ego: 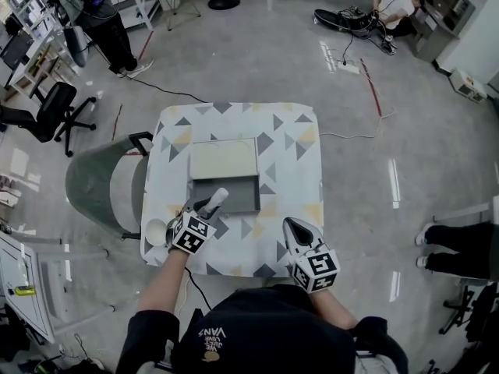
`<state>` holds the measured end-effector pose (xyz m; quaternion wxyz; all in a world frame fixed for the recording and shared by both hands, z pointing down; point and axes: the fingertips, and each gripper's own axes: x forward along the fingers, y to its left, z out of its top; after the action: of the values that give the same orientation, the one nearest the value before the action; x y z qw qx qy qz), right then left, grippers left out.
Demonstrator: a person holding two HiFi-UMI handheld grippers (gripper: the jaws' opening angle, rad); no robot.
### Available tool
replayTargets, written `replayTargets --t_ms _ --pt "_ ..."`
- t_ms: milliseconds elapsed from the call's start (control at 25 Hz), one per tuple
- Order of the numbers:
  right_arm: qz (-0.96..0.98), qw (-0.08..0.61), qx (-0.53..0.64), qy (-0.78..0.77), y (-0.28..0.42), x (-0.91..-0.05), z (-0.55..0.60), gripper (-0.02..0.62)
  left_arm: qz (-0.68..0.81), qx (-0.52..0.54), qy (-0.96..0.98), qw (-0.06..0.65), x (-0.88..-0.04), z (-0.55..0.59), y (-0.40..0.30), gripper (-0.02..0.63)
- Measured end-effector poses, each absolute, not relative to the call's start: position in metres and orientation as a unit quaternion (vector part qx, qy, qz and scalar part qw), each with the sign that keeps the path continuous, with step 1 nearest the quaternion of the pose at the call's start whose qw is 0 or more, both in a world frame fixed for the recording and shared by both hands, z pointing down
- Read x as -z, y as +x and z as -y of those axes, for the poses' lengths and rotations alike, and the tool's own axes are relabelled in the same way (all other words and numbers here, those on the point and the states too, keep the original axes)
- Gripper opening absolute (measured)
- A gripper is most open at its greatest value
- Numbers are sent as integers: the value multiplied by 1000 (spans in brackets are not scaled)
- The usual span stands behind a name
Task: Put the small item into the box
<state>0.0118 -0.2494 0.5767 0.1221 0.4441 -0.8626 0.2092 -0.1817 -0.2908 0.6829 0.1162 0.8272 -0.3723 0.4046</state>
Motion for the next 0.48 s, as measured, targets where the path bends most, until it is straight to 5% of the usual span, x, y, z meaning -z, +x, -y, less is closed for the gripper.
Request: replayTargets --t_ms 480 --pt "860 138 -223 438 14 -591 259 0 284 -519 795 137 -746 322 -179 132"
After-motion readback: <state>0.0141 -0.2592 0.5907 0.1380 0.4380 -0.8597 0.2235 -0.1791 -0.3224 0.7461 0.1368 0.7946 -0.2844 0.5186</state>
